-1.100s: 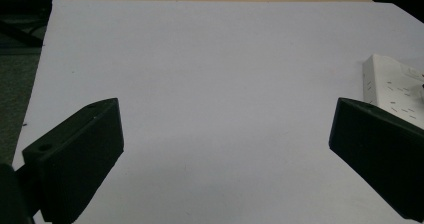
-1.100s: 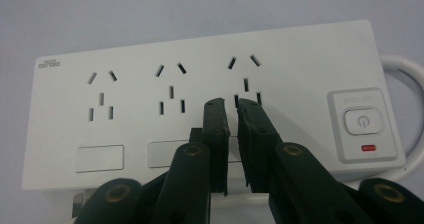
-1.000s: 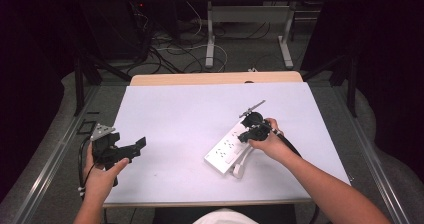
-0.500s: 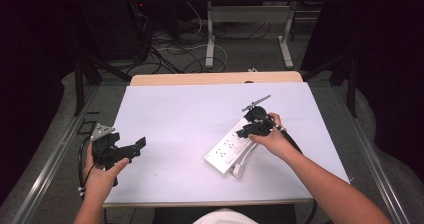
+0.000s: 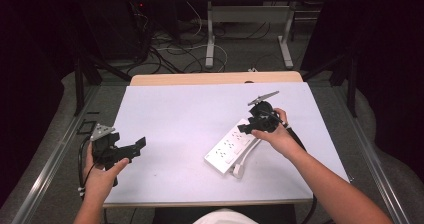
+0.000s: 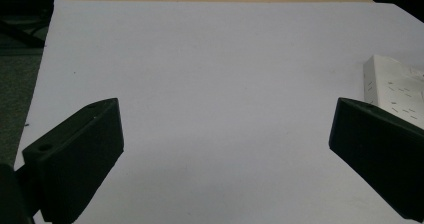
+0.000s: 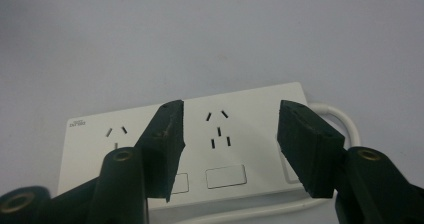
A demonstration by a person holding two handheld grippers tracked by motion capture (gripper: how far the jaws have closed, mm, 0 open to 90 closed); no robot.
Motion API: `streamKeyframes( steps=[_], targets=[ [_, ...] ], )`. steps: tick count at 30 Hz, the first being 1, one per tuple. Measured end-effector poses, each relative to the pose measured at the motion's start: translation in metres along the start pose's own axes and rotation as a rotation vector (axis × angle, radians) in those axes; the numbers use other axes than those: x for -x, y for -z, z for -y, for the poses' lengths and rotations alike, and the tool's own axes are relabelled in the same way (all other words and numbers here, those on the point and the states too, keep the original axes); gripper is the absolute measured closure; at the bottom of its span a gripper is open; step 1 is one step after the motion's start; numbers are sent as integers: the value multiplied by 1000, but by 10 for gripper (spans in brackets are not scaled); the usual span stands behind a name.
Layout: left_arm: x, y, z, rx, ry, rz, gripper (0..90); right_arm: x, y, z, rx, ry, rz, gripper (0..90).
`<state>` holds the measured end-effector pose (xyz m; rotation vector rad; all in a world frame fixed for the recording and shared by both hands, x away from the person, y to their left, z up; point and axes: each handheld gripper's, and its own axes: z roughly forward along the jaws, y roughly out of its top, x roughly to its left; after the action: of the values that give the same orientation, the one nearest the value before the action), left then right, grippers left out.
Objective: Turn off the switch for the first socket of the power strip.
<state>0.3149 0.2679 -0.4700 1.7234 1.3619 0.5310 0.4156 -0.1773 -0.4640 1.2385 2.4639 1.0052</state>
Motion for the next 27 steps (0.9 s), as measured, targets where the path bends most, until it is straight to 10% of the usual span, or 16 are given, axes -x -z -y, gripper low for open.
streamKeyframes(
  steps=[19, 27],
  targets=[
    [-3, -1, -3, 6, 12, -4, 8, -2, 30, 11, 156, -1, 80, 14],
    [-2, -1, -2, 4, 11, -2, 8, -4, 45, 20, 218, -3, 133, 0]
  ],
)
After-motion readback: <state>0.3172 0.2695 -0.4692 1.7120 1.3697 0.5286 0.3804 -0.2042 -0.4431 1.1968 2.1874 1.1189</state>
